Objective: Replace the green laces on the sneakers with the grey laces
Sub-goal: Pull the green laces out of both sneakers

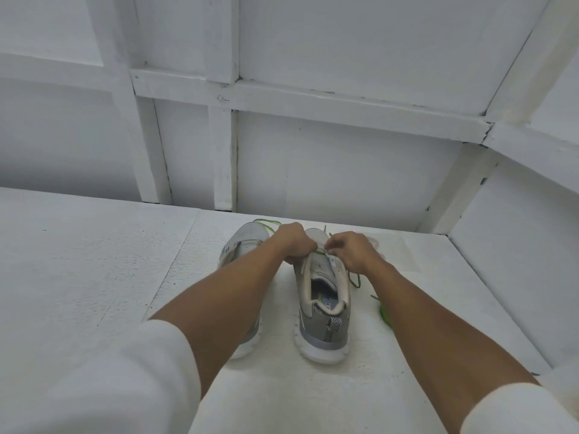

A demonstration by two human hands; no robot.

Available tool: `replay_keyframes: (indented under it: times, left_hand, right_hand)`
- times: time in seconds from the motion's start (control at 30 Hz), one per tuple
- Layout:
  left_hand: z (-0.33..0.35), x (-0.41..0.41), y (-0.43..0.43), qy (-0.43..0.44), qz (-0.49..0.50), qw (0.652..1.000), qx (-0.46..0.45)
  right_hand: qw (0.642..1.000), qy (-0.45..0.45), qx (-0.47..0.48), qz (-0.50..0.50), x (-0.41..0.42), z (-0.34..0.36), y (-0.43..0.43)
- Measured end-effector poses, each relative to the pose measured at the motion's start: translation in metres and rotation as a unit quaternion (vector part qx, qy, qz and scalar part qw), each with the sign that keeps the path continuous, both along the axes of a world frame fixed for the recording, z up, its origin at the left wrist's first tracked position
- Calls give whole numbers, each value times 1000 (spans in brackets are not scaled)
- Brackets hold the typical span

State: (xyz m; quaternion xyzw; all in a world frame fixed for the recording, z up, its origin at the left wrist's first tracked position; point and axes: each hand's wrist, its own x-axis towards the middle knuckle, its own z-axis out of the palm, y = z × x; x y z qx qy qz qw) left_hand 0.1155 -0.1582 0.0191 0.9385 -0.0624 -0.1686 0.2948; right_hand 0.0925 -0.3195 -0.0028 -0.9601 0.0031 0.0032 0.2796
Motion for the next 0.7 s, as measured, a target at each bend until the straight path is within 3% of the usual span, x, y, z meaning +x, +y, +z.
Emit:
replay_keyframes:
  times: [0.13,0.3,0.43,0.57,0.7]
  left_hand:
    - [-3,0,3,20,34,998,-50]
    - [-6,0,4,48,55,992,-102]
    - [-9,0,5,59,74,987,-132]
    - [-10,1,8,80,106,975,-176]
    - [-11,3,7,94,125,968,-198]
  right_hand:
    - [999,-19,-39,-3,3,-4,-4]
    - [983,-91,-159,-3,8,12,-24]
    - [965,-121,-226,-56,11,32,-46]
    - [954,-67,-276,-96,14,41,-56]
    - [973,-21,-229,-6,12,23,-33]
